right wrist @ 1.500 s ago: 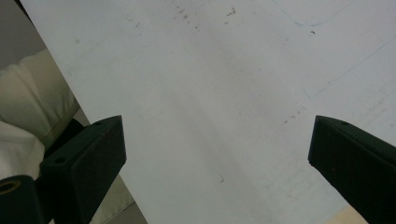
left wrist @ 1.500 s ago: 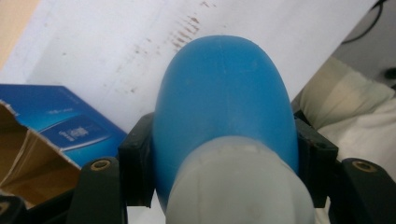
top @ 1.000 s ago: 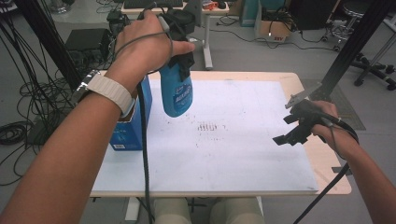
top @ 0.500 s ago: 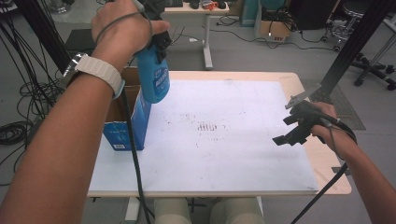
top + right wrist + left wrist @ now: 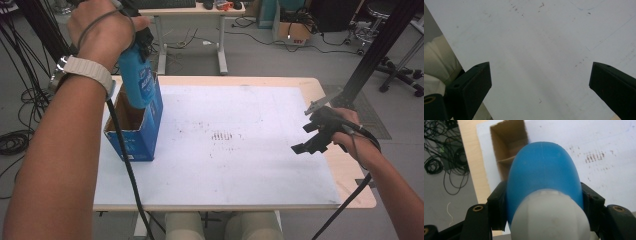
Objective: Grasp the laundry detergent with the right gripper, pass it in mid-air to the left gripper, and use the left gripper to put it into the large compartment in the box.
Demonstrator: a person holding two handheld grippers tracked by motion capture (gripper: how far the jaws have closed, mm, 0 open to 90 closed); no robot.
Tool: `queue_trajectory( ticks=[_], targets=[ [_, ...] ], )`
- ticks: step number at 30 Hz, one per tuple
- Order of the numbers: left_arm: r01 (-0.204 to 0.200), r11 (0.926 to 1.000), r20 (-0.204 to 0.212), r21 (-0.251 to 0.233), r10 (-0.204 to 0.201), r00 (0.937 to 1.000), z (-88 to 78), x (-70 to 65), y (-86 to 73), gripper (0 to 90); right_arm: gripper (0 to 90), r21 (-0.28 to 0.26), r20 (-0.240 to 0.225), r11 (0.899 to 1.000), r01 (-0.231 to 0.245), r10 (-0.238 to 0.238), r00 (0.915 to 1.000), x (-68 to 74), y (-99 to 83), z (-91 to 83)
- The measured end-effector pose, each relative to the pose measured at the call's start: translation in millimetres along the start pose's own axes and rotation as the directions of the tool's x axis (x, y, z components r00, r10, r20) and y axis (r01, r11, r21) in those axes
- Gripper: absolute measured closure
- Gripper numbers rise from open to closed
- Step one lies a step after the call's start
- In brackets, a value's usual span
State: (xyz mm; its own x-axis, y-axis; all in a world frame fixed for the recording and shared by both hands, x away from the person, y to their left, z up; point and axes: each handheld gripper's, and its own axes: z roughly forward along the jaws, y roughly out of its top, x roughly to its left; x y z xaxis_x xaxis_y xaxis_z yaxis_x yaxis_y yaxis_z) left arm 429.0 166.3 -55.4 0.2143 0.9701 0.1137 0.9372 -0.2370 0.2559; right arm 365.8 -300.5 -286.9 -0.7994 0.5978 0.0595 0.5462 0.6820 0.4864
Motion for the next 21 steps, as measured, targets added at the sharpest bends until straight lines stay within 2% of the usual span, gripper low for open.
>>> queue_trajectory(
  ticks=[3,4,6,7,8,12,19,21],
  targets=[
    [0.036,0.9993,-0.008,-0.012,-0.036,0.9993,2.5,10.0,-2.2,37.4,4.1,-0.004,-0.002,1.000,-0.004,0.004,1.0000,-0.8,-0.2,1.6],
    [0.051,0.9986,-0.009,-0.015,-0.051,0.9987,3.6,12.5,-3.0,37.4,4.1,-0.019,-0.008,1.000,0.023,-0.023,0.9997,-2.9,0.0,3.2],
    [0.057,0.9982,-0.019,-0.016,-0.058,0.9982,6.3,16.9,-4.4,37.4,4.1,-0.004,-0.004,1.000,-0.007,0.007,1.0000,-1.7,-0.3,2.8],
    [0.063,0.9978,-0.022,-0.018,-0.064,0.9977,7.7,19.2,-5.3,37.4,4.1,-0.002,-0.004,1.000,-0.009,0.009,0.9999,-2.0,-0.5,3.3],
    [0.076,0.9967,-0.024,-0.028,-0.077,0.9968,10.6,21.6,-6.6,37.4,4.1,-0.012,-0.008,1.000,0.011,-0.011,0.9999,-3.9,-0.6,4.6],
    [0.102,0.9944,-0.027,-0.029,-0.102,0.9944,21.3,28.6,-9.8,37.4,4.0,0.006,-0.007,1.000,-0.010,0.010,0.9999,-2.8,-0.4,2.9],
    [0.137,0.9900,-0.020,-0.035,-0.138,0.9903,41.2,39.2,-14.8,37.4,4.0,0.004,-0.011,1.000,-0.013,0.013,0.9999,-2.9,0.1,3.0],
    [0.133,0.9908,-0.019,-0.028,-0.133,0.9909,45.5,40.6,-15.7,37.4,4.0,-0.021,-0.016,0.999,0.025,-0.026,0.9995,-6.0,0.3,5.0]
  ],
)
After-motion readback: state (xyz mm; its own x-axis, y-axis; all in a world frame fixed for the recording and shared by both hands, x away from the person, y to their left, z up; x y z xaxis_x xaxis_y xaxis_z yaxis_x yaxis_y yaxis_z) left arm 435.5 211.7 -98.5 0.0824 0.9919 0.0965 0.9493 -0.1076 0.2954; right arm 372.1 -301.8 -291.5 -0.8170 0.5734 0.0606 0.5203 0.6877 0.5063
